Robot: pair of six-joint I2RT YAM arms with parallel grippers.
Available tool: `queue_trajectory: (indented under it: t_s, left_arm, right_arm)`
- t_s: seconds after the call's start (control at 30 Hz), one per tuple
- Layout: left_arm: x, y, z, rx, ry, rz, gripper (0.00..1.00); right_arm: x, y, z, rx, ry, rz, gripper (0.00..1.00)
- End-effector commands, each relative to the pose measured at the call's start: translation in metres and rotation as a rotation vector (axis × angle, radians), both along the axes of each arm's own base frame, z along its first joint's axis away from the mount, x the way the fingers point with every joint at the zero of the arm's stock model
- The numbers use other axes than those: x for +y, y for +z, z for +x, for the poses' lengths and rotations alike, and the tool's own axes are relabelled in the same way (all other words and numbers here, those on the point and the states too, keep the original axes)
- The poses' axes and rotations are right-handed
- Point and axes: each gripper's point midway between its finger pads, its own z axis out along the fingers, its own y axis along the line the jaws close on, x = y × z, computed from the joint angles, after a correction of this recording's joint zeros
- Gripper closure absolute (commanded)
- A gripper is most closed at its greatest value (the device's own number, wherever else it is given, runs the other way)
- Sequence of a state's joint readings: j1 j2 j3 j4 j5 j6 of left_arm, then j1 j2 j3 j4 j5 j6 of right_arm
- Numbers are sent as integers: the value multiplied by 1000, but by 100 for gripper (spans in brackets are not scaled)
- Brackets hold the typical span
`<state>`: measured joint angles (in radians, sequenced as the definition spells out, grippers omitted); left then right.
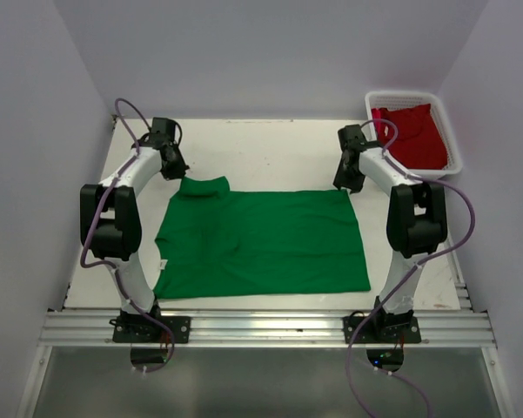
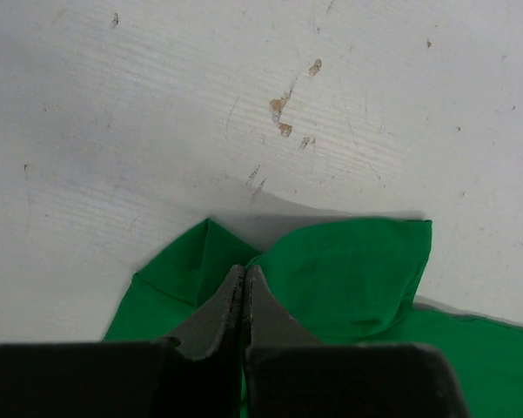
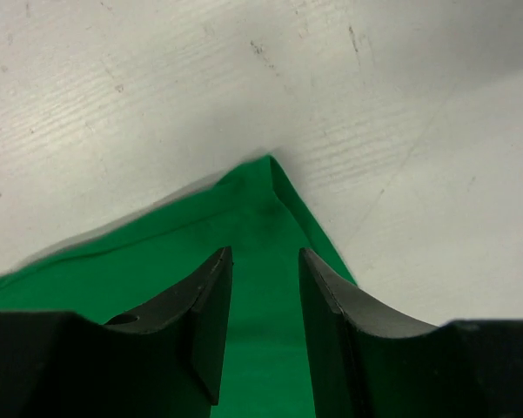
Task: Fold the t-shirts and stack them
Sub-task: Grap the side of the flattened tshirt furthest away from the robot with both arms
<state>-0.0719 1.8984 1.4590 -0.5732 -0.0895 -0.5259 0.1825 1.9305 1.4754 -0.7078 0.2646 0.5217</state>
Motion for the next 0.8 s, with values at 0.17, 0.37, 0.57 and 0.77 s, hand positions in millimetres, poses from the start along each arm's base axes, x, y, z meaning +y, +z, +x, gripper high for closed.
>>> queue_trajectory:
  t_s: [0.17, 0.37, 0.57, 0.77]
  left_arm:
    - [0, 12, 16, -55, -31, -14, 100]
    - [0, 11, 16, -54, -30, -15, 100]
    - [0, 10, 16, -52, -30, -15, 100]
    - [0, 11, 17, -54, -29, -14, 100]
  right_arm:
    - [-10, -13, 26, -6, -1, 28, 62]
    - [-16, -27, 31, 17, -4, 37, 65]
    - [-17, -41, 37, 34, 4, 55, 68]
    - [-9, -36, 43, 18, 32, 99, 66]
